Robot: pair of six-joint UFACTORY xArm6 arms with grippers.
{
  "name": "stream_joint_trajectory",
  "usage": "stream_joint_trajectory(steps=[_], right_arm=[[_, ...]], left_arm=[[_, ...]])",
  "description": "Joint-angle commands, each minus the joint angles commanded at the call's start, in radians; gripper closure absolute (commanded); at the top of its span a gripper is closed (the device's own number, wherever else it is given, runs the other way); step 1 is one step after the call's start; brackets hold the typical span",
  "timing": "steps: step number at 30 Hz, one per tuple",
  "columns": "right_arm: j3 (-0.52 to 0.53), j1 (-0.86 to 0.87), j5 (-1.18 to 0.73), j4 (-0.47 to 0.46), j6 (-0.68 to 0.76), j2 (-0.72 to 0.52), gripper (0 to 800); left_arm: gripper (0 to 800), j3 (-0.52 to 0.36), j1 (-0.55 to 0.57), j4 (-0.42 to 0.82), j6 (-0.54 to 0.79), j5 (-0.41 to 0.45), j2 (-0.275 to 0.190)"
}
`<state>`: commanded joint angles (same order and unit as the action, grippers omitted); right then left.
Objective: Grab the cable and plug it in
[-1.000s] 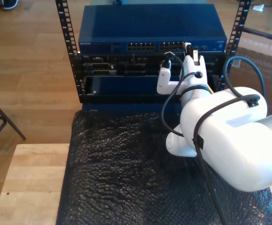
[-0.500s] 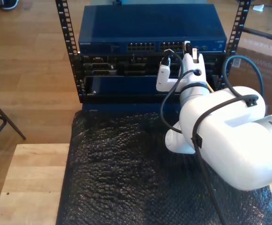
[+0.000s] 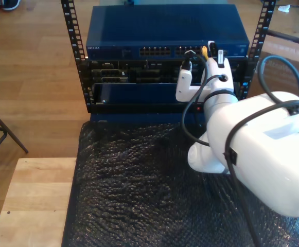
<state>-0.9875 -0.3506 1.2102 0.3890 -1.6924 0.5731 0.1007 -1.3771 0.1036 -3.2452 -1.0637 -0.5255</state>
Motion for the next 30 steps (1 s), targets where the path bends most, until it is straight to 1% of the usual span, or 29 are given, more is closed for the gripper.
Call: stream_joint_trajectory(steps=[5, 11, 15, 19, 24, 27, 30], right_arm=[[0.123, -0.006, -0.089, 0.0, 0.002, -0.098, 219], [0.261, -0.005, -0.14, 0.0, 0.0, -0.238, 155], [0.348, 0.0, -0.229, 0.0, 0.0, -0.348, 125], [0.407, 0.025, -0.345, 0.002, -0.002, -0.448, 91], [0.457, 0.126, -0.52, -0.008, -0.006, -0.577, 70], [0.463, 0.198, -0.628, -0.037, -0.054, -0.641, 67], [0.465, 0.284, -0.744, -0.077, -0.109, -0.704, 11]], left_arm=[[0, 0.0, 0.0, 0.0, 0.0, 0.0, 0.0], [0, 0.0, 0.0, 0.0, 0.0, 0.0, 0.0], [0, 0.0, 0.0, 0.0, 0.0, 0.0, 0.0], [0, 0.0, 0.0, 0.0, 0.0, 0.0, 0.0], [0, 0.0, 0.0, 0.0, 0.0, 0.0, 0.0], [0, 0.0, 0.0, 0.0, 0.0, 0.0, 0.0], [0, 0.0, 0.0, 0.0, 0.0, 0.0, 0.0]])
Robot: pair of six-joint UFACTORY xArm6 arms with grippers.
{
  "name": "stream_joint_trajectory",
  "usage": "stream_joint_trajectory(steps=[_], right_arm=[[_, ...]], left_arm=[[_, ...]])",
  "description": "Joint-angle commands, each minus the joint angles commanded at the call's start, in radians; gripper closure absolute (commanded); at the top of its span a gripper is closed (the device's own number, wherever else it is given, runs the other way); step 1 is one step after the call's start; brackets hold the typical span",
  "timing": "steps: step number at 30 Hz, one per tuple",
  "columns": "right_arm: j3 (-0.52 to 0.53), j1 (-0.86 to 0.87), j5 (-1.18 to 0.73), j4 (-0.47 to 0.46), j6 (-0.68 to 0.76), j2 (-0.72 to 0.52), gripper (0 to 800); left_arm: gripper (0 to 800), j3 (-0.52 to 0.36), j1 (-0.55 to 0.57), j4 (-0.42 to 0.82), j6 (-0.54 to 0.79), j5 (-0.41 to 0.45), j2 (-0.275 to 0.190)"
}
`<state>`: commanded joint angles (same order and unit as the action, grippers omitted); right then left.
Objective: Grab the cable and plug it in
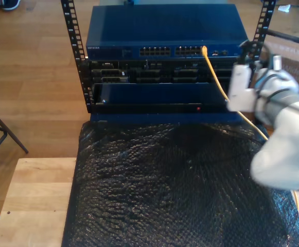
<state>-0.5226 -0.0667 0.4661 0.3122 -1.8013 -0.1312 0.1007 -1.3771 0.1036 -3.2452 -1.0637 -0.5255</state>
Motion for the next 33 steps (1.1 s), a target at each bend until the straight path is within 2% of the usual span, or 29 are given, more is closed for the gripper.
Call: stream_joint_trajectory(steps=[10, 14, 23, 33], right_arm=[[0.0, 0.298, -0.433, -0.095, -0.11, -0.178, 3], [0.008, 0.422, -0.621, -0.104, -0.183, -0.249, 3], [0.112, 0.681, -0.931, -0.103, -0.512, -0.44, 2], [0.11, 0.97, -1.382, -0.106, -0.815, -0.566, 2]], left_arm=[[0, 0.0, 0.0, 0.0, 0.0, 0.0, 0.0], [0, 0.0, 0.0, 0.0, 0.0, 0.0, 0.0], [0, 0.0, 0.0, 0.0, 0.0, 0.0, 0.0], [0, 0.0, 0.0, 0.0, 0.0, 0.0, 0.0]])
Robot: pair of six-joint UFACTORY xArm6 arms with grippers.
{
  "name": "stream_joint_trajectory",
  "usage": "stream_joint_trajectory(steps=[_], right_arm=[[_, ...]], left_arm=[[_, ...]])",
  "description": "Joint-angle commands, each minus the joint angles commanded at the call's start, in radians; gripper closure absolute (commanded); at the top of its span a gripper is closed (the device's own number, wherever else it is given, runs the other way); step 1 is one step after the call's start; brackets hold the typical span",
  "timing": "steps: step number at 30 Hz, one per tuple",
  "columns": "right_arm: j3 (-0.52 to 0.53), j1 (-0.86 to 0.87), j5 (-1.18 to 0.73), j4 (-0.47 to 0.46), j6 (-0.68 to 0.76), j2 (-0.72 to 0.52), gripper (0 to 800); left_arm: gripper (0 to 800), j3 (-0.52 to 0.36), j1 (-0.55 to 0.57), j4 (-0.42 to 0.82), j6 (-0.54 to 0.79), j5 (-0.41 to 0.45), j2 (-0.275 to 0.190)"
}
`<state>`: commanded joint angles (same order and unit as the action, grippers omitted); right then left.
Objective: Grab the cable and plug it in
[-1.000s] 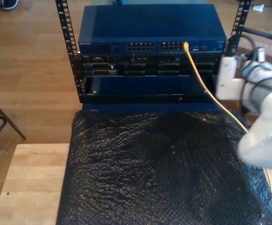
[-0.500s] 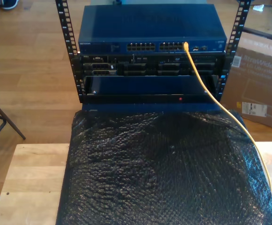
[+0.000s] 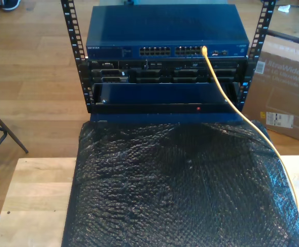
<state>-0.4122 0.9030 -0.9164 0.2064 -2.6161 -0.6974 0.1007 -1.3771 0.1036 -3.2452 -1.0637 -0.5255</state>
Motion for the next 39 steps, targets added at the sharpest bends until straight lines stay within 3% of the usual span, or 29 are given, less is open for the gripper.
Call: stream_joint_trajectory(steps=[6, 16, 31, 39], right_arm=[[0.034, 0.175, -0.143, -0.02, -0.164, -0.046, 2], [0.158, 0.425, -0.146, -0.106, -0.365, -0.086, 2], [0.333, 0.559, -0.106, -0.109, -0.578, -0.083, 2], [0.425, 0.608, 0.031, -0.106, -0.594, -0.081, 2]], left_arm=[[0, 0.0, 0.0, 0.0, 0.0, 0.0, 0.0], [0, 0.0, 0.0, 0.0, 0.0, 0.0, 0.0], [0, 0.0, 0.0, 0.0, 0.0, 0.0, 0.0], [0, 0.0, 0.0, 0.0, 0.0, 0.0, 0.0]])
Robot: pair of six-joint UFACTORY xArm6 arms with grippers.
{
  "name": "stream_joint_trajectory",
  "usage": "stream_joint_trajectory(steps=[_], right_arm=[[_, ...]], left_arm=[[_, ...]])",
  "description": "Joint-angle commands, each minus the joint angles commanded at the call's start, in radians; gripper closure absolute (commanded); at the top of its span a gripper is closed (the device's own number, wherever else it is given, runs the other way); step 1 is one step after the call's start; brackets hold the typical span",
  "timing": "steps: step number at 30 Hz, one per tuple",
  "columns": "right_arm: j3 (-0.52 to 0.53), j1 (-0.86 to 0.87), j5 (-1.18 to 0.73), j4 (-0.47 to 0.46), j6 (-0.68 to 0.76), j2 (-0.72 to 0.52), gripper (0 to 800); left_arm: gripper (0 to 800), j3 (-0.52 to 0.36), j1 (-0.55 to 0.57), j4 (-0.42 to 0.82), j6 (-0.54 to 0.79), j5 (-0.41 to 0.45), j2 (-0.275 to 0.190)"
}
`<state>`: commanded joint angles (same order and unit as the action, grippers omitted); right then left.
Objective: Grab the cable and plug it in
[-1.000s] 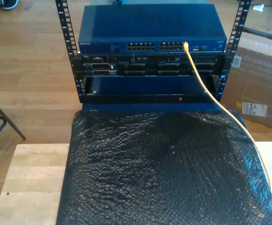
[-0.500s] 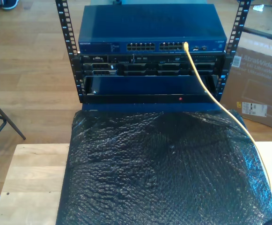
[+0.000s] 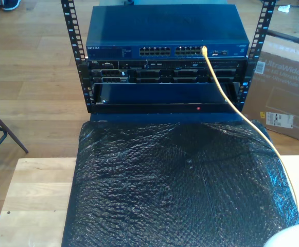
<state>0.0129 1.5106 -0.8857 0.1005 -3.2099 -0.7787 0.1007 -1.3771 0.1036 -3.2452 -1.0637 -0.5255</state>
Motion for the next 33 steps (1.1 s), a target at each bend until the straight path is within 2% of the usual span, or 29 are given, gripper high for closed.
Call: stream_joint_trajectory(steps=[9, 33], right_arm=[[0.044, 0.025, 0.061, 0.005, 0.005, 0.002, 2], [0.049, 0.038, 0.084, 0.006, 0.005, 0.009, 1]], left_arm=[[0, 0.0, 0.0, 0.0, 0.0, 0.0, 0.0], [0, 0.0, 0.0, 0.0, 0.0, 0.0, 0.0]])
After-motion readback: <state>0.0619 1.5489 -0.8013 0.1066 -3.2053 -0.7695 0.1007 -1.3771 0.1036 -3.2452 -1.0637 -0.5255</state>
